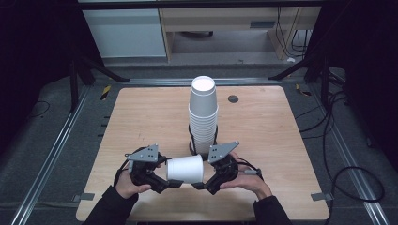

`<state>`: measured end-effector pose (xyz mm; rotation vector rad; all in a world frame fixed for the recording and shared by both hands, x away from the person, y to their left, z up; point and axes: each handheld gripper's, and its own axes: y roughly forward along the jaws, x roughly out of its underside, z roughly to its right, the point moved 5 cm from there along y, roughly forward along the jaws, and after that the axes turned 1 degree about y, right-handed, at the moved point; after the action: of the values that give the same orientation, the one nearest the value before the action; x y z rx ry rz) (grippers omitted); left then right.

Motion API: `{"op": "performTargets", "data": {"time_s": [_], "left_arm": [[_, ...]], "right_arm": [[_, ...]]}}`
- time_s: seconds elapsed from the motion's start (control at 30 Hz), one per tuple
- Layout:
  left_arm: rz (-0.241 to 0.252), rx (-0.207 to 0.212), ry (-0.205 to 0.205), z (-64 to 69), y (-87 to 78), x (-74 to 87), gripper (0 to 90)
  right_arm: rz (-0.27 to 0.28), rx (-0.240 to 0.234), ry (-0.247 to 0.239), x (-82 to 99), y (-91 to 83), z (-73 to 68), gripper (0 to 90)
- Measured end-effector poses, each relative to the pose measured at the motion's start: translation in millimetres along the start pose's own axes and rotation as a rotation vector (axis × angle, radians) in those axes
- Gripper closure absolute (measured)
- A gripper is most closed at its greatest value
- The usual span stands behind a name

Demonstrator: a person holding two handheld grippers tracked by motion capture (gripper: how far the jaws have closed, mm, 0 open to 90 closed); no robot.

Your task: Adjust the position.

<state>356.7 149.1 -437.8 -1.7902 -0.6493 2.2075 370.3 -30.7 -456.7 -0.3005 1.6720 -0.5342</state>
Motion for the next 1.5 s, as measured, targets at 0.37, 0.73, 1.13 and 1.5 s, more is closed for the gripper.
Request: {"op": "performTargets", "data": {"time_s": [0.37, 0.73, 1.13, 1.5], "left_arm": [[-0.044, 0.021, 0.006, 2.5, 10.2, 4.5, 21.8], [-0.042, -0.016, -0.007, 0.2, 4.6, 1.4, 19.4], [-0.111, -0.145, 0.003, -17.6, -13.1, 10.5, 18.1], [-0.244, -0.136, 0.047, -14.0, 7.4, 21.0, 15.2]], "right_arm": [[-0.026, -0.031, -0.022, 1.7, 6.9, -5.3, 5.9], [-0.024, -0.031, -0.014, 2.5, 2.7, -2.5, 8.2], [-0.086, 0.066, -0.013, 12.9, -17.0, 14.6, 7.9], [-0.197, 0.079, -0.036, 23.1, -6.7, 14.7, 7.9]]}}
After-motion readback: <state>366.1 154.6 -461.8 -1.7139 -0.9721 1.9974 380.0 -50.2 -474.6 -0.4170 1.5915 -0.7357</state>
